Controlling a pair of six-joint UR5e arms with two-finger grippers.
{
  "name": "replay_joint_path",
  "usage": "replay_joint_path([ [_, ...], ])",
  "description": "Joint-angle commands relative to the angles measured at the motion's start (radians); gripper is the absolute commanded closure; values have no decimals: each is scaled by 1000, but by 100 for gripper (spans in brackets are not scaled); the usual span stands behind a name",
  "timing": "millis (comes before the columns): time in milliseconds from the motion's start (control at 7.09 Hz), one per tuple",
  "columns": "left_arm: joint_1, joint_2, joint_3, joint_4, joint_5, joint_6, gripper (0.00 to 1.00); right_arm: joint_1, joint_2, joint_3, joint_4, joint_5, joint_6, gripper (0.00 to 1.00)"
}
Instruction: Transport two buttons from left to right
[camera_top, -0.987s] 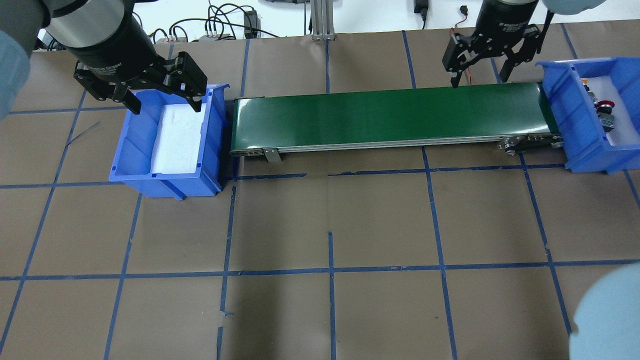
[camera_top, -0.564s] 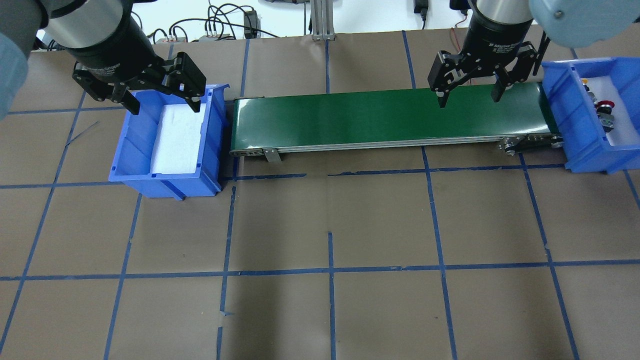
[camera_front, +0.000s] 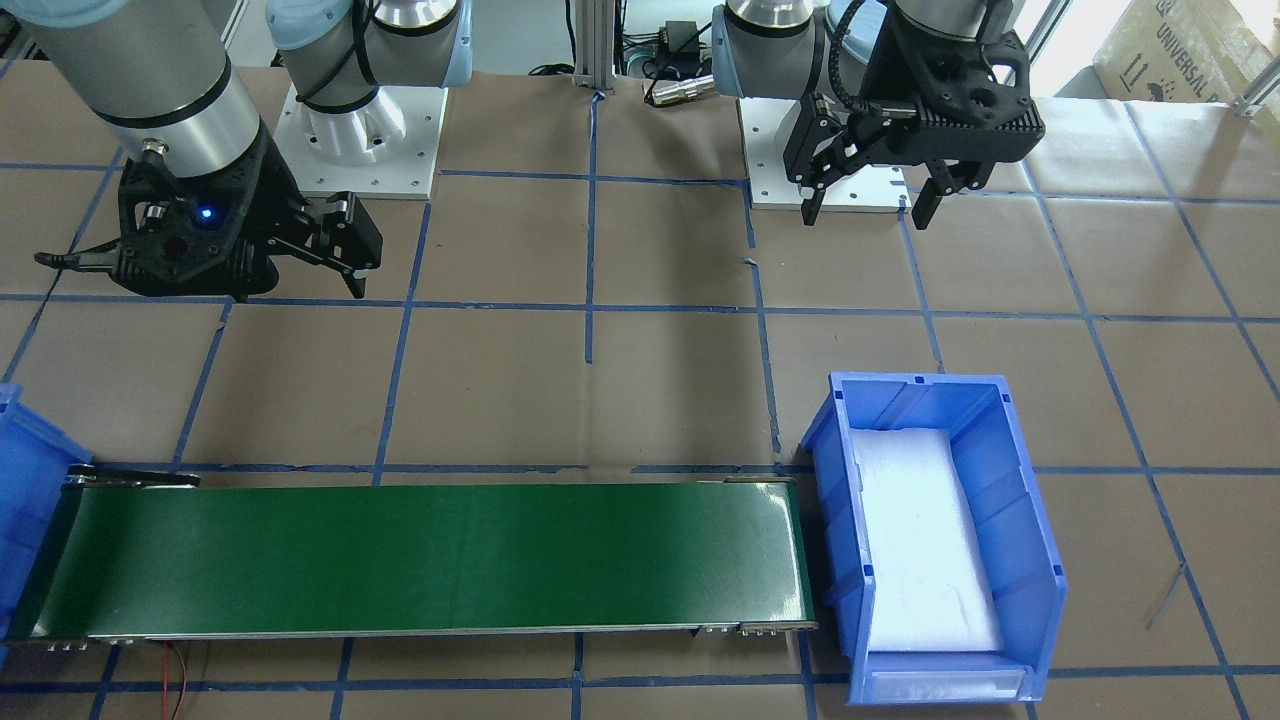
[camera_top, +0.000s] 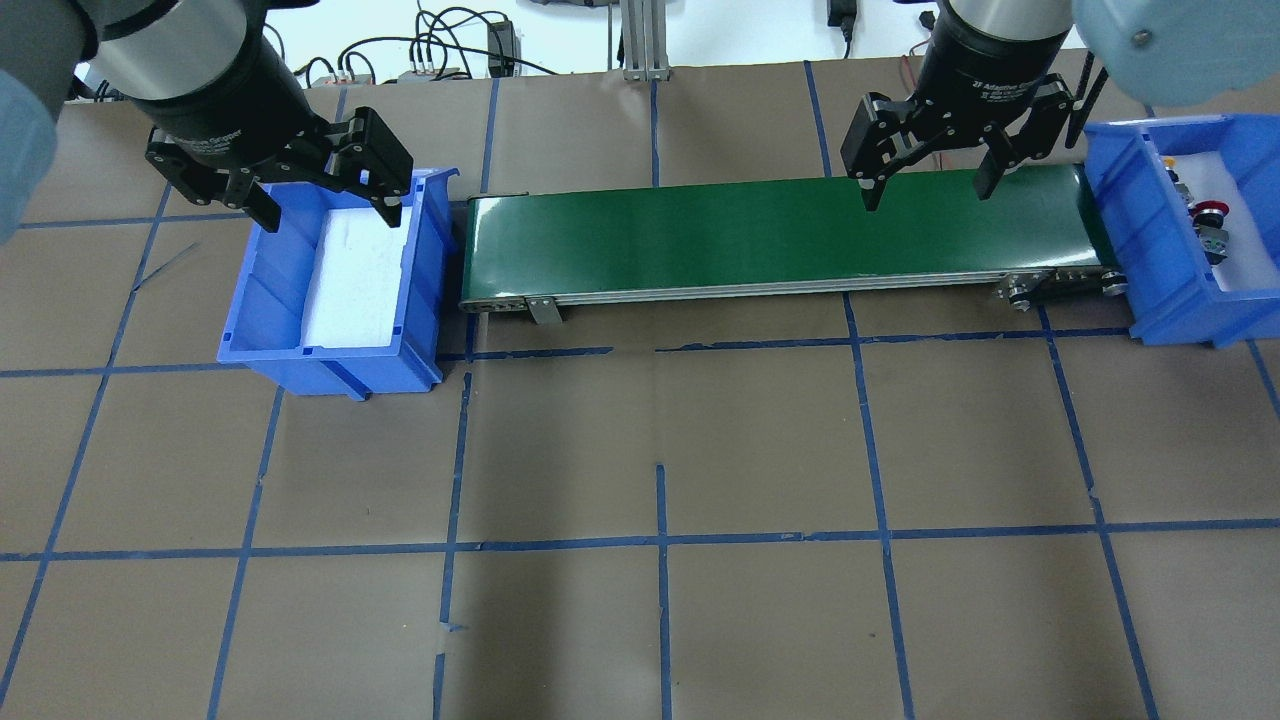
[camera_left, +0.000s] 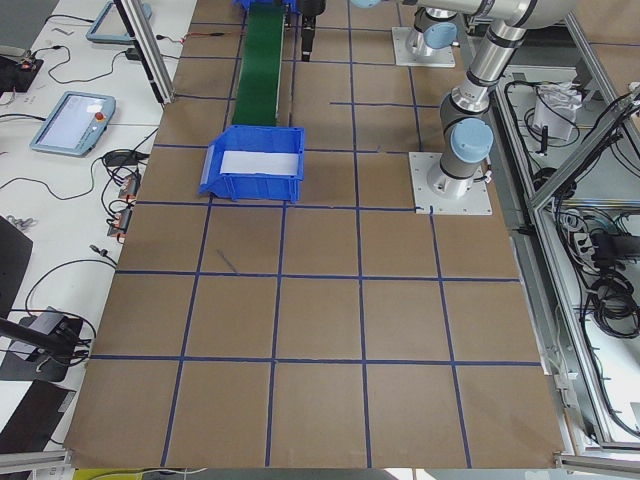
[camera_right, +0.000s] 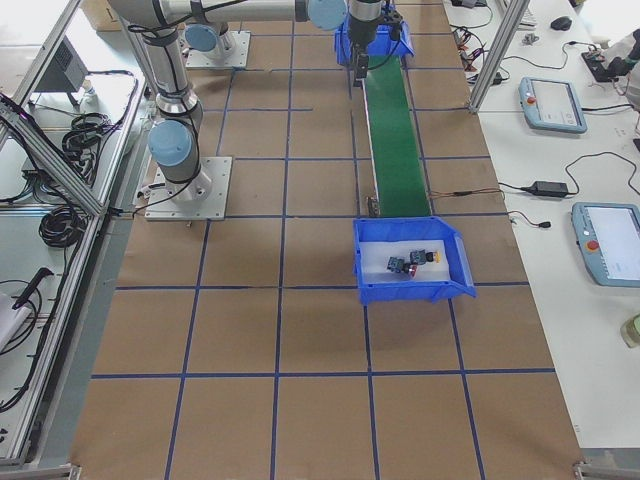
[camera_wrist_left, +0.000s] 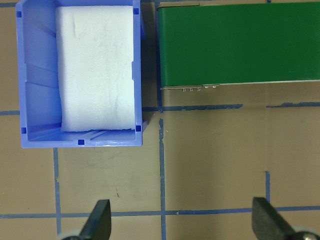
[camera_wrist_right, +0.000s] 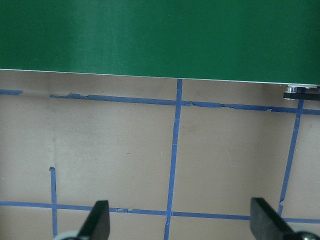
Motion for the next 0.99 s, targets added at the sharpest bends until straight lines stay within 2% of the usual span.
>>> replay_joint_path([
  [0,0,6,-6,0,-2,-1,0,-3,4,-13,0,-7,14,0],
  [846,0,0,-3,0,-5,-3,0,-3,-3,-5,1,0,14,0],
])
